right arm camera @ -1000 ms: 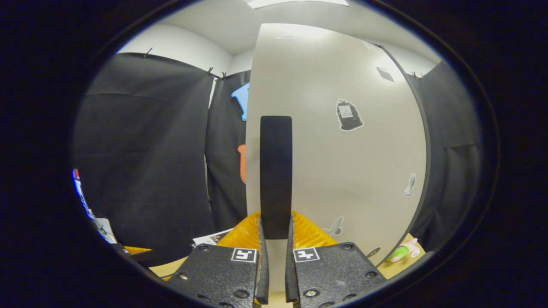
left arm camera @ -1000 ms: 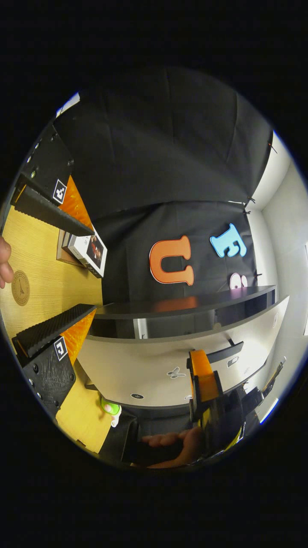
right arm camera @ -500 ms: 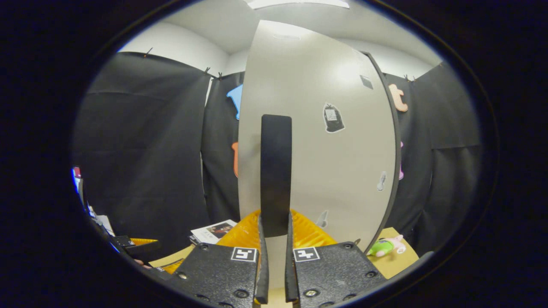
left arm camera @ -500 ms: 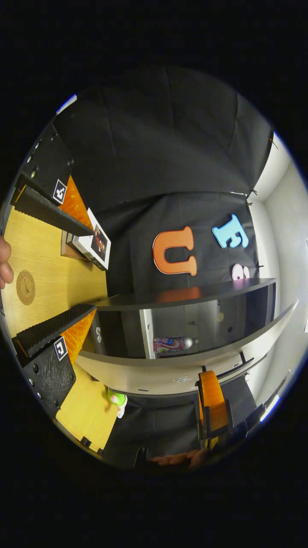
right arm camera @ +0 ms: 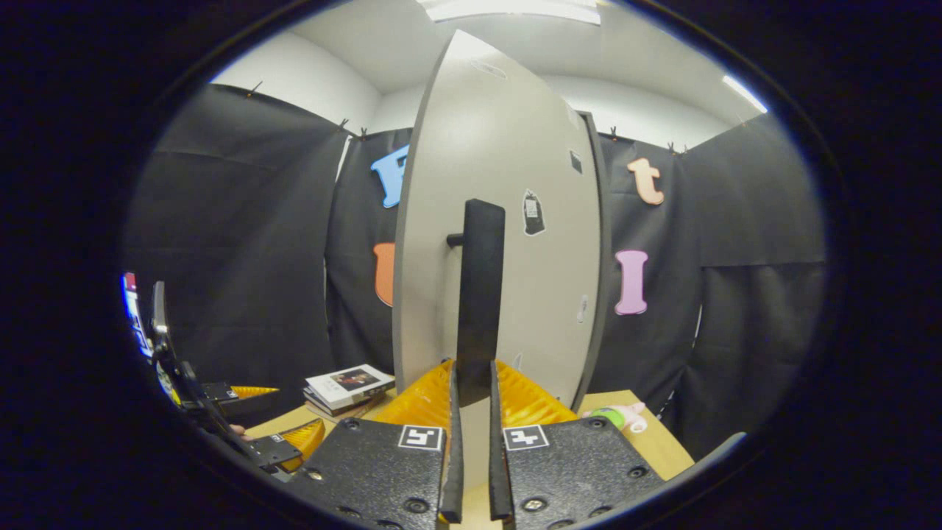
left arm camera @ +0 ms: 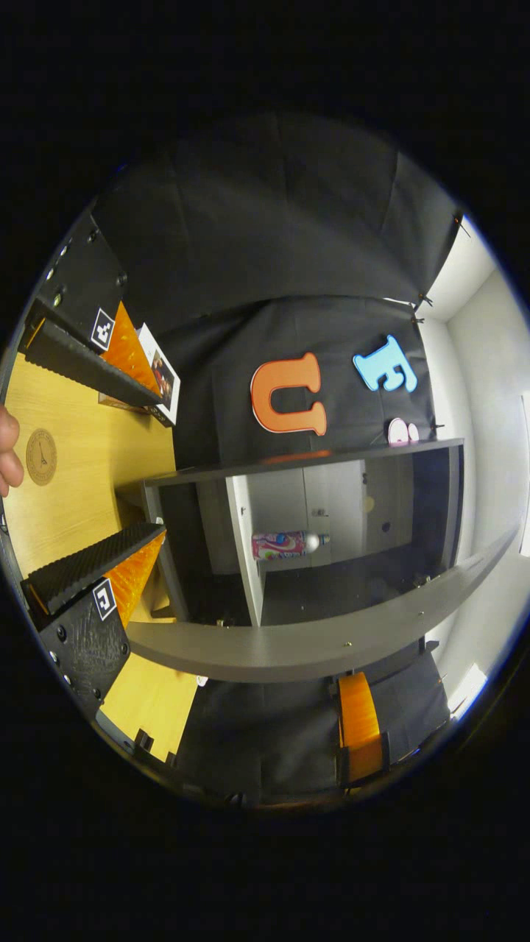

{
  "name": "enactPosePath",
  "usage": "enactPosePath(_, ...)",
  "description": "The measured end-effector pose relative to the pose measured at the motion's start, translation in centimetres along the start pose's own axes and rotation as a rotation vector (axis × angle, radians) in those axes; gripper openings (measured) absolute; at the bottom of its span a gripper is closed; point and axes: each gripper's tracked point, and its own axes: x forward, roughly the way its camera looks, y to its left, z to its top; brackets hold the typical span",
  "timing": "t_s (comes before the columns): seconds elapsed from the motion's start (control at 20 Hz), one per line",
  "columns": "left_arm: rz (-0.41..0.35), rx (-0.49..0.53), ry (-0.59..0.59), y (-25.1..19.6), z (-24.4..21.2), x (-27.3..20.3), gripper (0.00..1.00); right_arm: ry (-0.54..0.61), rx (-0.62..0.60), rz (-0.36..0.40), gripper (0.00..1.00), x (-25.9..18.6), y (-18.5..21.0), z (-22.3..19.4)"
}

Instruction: Open the cabinet door with the right hand, grasp the bottle in the cabinet with the left hand and place it on the coaster, then close the cabinet door with the right hand.

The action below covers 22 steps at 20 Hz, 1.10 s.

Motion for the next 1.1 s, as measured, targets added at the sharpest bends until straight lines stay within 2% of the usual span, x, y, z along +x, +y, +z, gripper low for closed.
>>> enactPosePath(0.35,-0.072,-0.004,-0.034,-5.8,2.5,1.0,0.96,0.004,0.000,-0.128,0.14,-4.7,-7.8,-0.5)
enactPosePath(0.5,-0.096,-0.016,-0.044,-7.8,3.6,1.7,0.96,0.015,0.030,-0.220,0.16,-6.2,-12.4,-0.8)
enactPosePath(0.55,-0.102,-0.021,-0.045,-8.4,3.8,2.0,0.96,0.017,0.038,-0.267,0.06,-6.4,-14.1,-1.0)
enactPosePath(0.6,-0.110,-0.027,-0.046,-9.2,4.2,2.3,0.96,0.024,0.050,-0.309,0.11,-6.9,-16.0,-1.3)
enactPosePath(0.7,-0.121,-0.035,-0.052,-10.6,4.9,2.9,0.96,0.033,0.106,-0.373,0.09,-7.3,-19.1,-1.8)
enactPosePath(0.8,-0.129,-0.031,-0.058,-12.0,5.5,3.4,0.96,0.049,0.151,-0.345,0.07,-7.4,-20.2,-2.5)
enactPosePath(0.9,-0.135,-0.022,-0.066,-13.3,6.1,3.9,0.96,0.066,0.110,-0.303,0.07,-7.6,-18.7,-3.2)
enactPosePath(0.95,-0.134,-0.017,-0.068,-13.8,6.5,4.2,0.96,0.073,0.074,-0.281,0.13,-7.7,-18.4,-3.6)
enactPosePath(1.0,-0.134,-0.013,-0.072,-14.3,6.9,4.5,0.96,0.075,0.062,-0.270,0.13,-7.8,-18.2,-3.7)
enactPosePath(1.1,-0.127,-0.003,-0.089,-15.1,8.2,5.5,0.96,0.050,0.084,-0.258,0.12,-8.5,-18.9,-3.0)
